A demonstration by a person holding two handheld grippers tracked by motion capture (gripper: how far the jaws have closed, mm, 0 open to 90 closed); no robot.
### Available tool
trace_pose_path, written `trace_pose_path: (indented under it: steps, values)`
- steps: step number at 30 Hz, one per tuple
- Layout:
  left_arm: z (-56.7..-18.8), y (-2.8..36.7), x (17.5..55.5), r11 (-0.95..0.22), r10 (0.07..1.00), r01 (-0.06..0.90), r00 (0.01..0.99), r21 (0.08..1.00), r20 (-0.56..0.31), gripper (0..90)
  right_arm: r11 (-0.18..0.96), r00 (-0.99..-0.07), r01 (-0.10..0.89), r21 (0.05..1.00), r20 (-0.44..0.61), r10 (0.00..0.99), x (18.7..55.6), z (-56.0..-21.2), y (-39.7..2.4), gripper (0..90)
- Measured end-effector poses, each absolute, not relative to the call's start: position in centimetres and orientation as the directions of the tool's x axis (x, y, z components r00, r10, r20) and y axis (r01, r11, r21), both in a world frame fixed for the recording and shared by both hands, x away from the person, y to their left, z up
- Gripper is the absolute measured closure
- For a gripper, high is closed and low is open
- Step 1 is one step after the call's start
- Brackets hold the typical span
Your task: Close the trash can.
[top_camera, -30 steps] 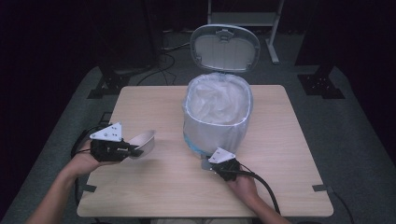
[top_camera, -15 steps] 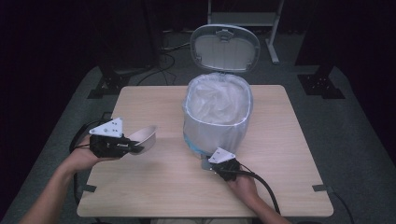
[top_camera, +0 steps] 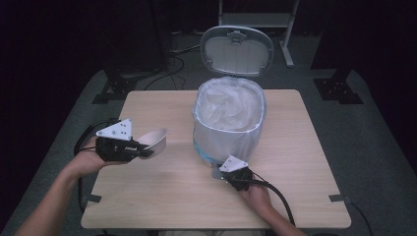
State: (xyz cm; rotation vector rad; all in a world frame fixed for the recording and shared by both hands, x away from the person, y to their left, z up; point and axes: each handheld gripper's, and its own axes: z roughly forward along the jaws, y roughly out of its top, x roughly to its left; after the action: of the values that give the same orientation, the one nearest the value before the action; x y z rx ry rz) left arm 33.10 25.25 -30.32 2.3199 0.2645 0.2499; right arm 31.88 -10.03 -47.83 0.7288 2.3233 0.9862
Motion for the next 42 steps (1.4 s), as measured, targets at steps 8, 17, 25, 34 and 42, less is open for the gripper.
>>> trace_pose_path:
  steps: [8,17,25,34,42]
  values:
    - [-29.6,24.8,33.1,-0.696,0.251,0.098,0.961,0.711,0.114,82.8,0.593,-0.727,0.274,0.757,-0.24,0.643,31.9,-47.8,-10.0,89.8]
    - [-28.4,24.0,33.1,-0.706,0.234,0.073,0.963,0.705,0.134,82.9,0.592,-0.726,0.274,0.758,-0.24,0.644,31.9,-47.8,-10.0,89.9]
    - [-27.1,23.4,33.1,-0.713,0.219,0.052,0.964,0.699,0.151,82.9,0.592,-0.726,0.274,0.758,-0.241,0.644,31.9,-47.8,-10.0,89.9]
    - [-26.2,23.1,33.0,-0.712,0.21,0.039,0.965,0.701,0.16,82.9,0.592,-0.726,0.274,0.758,-0.241,0.644,31.9,-47.8,-10.0,89.9]
    - [-24.9,22.2,33.0,-0.715,0.192,0.008,0.964,0.699,0.185,83.0,0.592,-0.727,0.274,0.758,-0.24,0.644,31.9,-47.8,-10.0,89.9]
